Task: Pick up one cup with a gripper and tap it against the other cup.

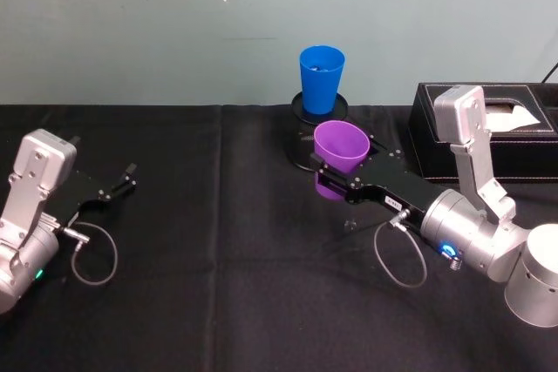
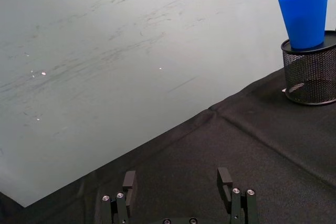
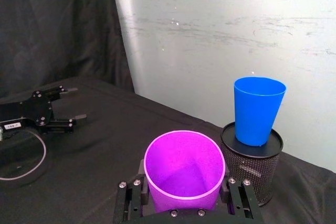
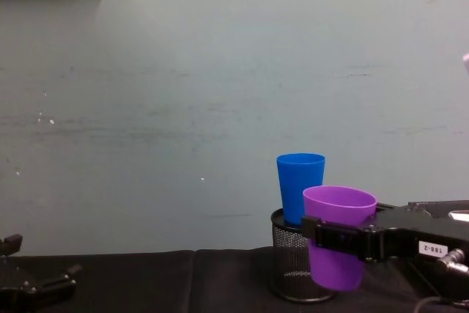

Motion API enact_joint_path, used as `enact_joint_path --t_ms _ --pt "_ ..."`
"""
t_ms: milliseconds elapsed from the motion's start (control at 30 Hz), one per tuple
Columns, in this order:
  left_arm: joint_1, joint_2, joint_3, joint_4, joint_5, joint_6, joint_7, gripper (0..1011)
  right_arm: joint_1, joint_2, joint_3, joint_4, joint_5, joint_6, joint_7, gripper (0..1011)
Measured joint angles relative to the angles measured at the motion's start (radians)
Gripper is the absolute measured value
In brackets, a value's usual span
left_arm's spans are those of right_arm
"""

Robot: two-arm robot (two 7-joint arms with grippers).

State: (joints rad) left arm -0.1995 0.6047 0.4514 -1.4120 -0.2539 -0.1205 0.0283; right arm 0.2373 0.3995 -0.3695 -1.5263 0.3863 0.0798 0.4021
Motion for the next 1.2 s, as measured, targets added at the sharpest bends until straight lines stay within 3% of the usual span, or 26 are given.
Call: enact_joint_path --t_ms 1200 --pt "0.0 0.0 0.0 0.0 0.0 0.0 0.0 1000 0.0 0.0 0.0 0.0 0.0 0.0 0.0 737"
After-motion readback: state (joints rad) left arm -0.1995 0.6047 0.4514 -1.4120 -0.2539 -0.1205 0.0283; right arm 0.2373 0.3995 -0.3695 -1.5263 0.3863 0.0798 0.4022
